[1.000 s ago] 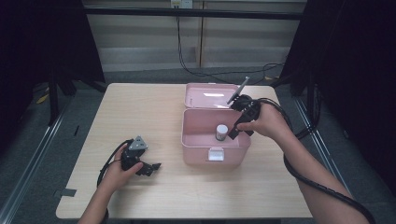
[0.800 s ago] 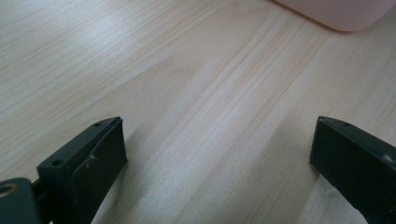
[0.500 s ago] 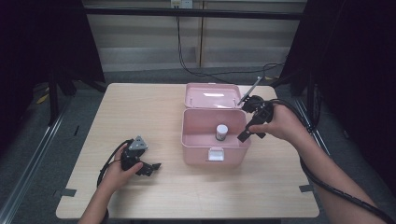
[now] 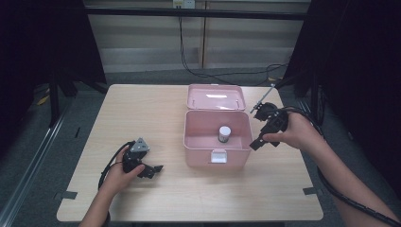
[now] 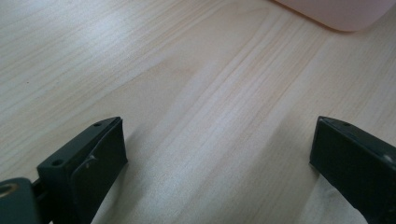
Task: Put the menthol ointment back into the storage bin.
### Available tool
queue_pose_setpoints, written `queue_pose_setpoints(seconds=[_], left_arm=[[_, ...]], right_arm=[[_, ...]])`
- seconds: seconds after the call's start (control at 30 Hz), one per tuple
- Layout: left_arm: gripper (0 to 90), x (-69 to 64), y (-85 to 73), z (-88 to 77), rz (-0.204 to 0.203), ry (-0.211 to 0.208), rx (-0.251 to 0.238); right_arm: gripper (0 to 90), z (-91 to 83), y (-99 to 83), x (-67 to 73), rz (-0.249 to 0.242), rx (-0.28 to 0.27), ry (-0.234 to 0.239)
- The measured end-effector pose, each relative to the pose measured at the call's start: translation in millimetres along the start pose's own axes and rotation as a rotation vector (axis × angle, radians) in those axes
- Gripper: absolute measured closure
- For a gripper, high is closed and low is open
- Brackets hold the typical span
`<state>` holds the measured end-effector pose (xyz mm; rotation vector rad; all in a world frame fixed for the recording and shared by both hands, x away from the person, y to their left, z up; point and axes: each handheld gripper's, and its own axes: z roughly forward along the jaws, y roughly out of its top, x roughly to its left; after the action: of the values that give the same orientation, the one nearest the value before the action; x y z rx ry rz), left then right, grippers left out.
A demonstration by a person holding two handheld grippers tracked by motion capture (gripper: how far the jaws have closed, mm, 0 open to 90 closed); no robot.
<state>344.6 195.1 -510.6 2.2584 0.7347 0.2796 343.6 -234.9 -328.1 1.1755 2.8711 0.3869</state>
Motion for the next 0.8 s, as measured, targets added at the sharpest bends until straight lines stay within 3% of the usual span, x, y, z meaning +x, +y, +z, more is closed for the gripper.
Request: queue_pose_setpoints(seconds=[0.23, 0.5, 0.8], left_arm=[[3.1, 0.1, 0.0, -0.1, 0.001, -0.003, 0.003], [3.1, 0.1, -0.1, -0.2, 0.001, -0.003, 0.004], [3.1, 0.1, 0.0, -0.2, 0.001, -0.003, 0.005]], right_arm=[[20.3, -0.9, -16.1, -4.1, 0.008, -0.042, 0.021], [19.5, 10.1, -39.1, -10.5, 0.027, -0.081, 0.051], [19.2, 21.6, -52.4, -10.2, 0.040, -0.106, 0.069]])
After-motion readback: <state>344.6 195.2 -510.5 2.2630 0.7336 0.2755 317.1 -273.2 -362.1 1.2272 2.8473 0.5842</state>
